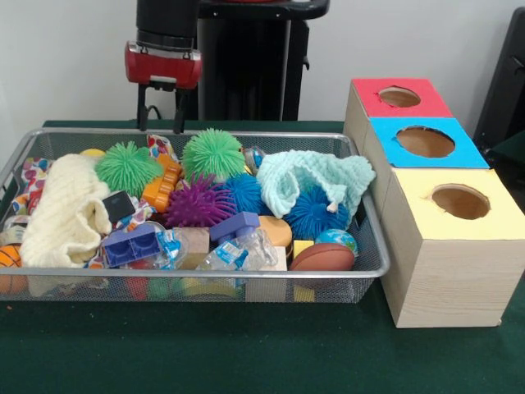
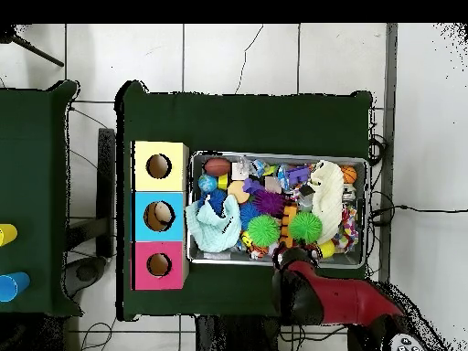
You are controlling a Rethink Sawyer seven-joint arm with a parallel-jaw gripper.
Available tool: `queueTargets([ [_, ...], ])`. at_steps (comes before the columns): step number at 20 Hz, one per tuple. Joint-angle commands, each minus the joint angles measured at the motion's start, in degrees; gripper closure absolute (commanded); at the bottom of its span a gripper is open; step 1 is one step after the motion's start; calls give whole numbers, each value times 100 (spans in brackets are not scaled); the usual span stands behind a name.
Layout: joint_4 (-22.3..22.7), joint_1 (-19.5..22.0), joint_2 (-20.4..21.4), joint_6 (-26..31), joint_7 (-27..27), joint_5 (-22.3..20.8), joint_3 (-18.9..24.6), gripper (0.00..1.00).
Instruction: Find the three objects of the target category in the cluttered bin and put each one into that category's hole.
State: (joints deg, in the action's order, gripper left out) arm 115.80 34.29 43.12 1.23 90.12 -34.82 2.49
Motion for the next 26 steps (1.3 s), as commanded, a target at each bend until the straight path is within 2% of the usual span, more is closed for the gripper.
queueTargets([
  [1,-112,-229,-499,6,608,-183,2,0],
  [7,-372,-476,-1053,-438,630,-345,-382,0],
  [11,-488,-534,-1237,-577,619,-408,-541,0],
  [19,-482,-405,-1247,-640,500,-458,-548,0],
  [26,-206,-235,-921,-347,415,-424,-253,0],
])
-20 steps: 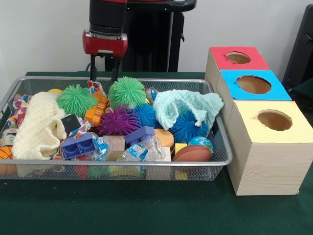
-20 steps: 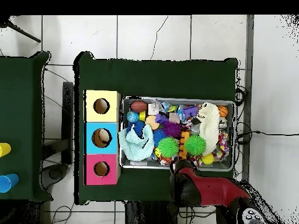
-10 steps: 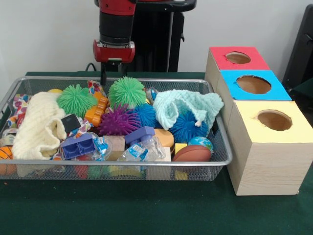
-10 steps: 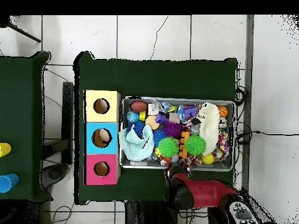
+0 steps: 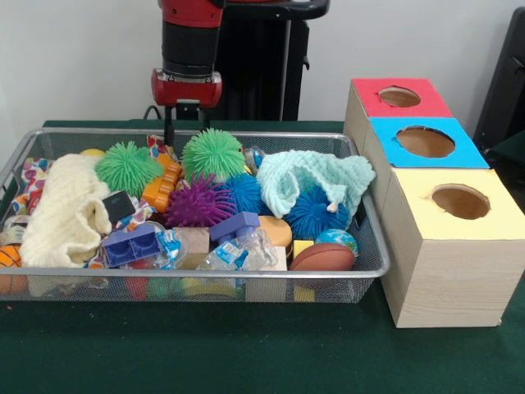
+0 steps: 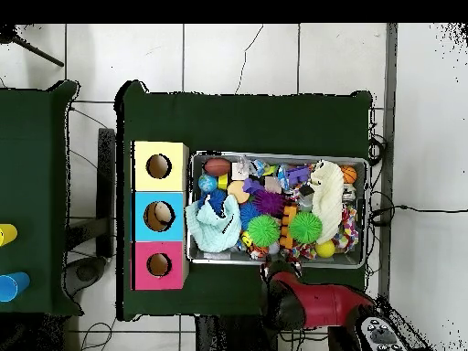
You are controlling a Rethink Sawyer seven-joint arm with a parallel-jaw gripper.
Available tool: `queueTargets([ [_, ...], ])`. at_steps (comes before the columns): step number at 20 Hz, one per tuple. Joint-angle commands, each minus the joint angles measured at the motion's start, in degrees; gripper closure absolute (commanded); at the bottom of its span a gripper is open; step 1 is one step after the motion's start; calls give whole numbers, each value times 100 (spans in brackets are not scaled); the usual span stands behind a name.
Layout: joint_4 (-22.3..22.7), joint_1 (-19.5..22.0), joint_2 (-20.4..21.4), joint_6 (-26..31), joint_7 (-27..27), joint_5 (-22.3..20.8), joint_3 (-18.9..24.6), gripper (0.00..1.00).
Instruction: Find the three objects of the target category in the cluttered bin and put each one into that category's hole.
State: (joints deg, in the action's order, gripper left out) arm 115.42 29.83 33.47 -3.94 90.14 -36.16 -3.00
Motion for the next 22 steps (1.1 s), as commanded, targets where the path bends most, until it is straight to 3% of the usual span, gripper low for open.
queueTargets([
  [1,-71,245,164,277,393,-267,362,0],
  [5,275,362,570,577,334,-173,590,0],
  [8,305,343,643,604,332,-166,556,0],
  [17,-191,-50,-129,-17,506,-321,-214,0],
  [22,-352,-74,-463,-158,493,-333,-341,0],
])
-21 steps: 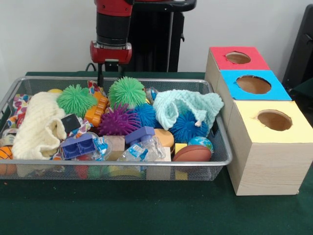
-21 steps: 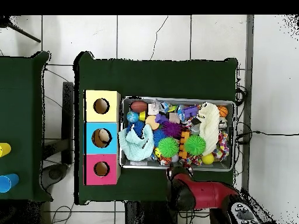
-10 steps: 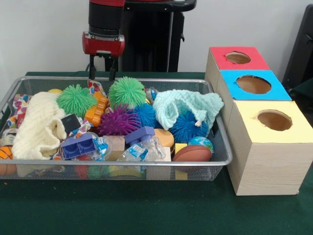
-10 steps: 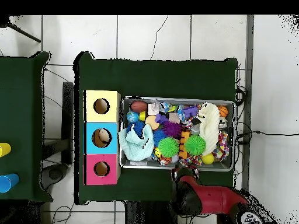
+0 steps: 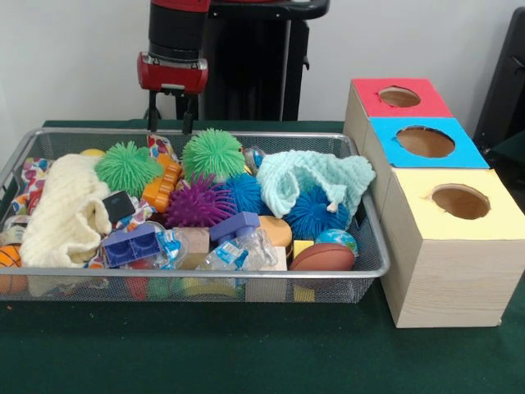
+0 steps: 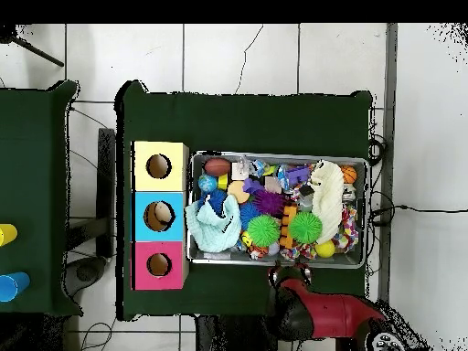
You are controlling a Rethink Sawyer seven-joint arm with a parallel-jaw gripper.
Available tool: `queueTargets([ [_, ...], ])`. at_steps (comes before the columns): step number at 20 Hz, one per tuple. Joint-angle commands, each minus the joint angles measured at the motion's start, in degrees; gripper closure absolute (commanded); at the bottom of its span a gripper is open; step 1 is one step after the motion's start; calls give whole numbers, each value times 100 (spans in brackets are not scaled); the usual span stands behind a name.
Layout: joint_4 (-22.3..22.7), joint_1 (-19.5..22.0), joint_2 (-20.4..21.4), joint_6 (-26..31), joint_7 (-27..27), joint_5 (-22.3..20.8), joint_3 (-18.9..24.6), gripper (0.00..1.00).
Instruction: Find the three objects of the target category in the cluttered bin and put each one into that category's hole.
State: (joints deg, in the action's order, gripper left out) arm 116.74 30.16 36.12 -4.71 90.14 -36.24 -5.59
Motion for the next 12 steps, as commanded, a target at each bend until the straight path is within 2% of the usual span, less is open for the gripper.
queueTargets([
  [1,-533,-104,-804,-132,486,-327,-101,0],
  [6,-628,-69,-901,-229,438,-354,-141,0],
  [12,-589,98,-693,-26,299,-435,-6,0],
])
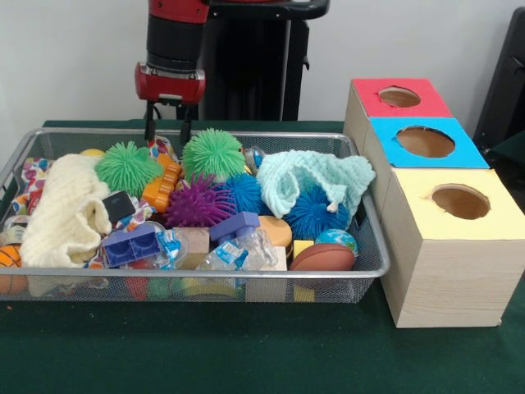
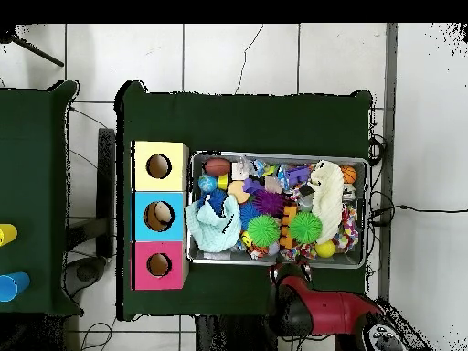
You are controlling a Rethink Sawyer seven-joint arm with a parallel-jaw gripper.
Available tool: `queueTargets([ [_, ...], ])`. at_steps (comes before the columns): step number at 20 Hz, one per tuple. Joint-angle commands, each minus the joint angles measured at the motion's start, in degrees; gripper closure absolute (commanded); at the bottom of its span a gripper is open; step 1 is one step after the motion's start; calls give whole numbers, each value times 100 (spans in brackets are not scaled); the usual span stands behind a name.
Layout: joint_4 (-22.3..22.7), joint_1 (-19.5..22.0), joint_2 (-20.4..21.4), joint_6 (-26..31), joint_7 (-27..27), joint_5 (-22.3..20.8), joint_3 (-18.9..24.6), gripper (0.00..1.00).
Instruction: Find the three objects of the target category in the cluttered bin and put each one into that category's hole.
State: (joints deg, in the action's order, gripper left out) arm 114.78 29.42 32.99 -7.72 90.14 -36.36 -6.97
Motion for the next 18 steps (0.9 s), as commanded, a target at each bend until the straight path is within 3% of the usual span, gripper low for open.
queueTargets([
  [1,-410,195,-386,291,284,-440,144,0],
  [8,-507,242,-489,314,276,-472,142,0],
  [18,-659,342,-1229,-205,483,-440,-3,0],
])
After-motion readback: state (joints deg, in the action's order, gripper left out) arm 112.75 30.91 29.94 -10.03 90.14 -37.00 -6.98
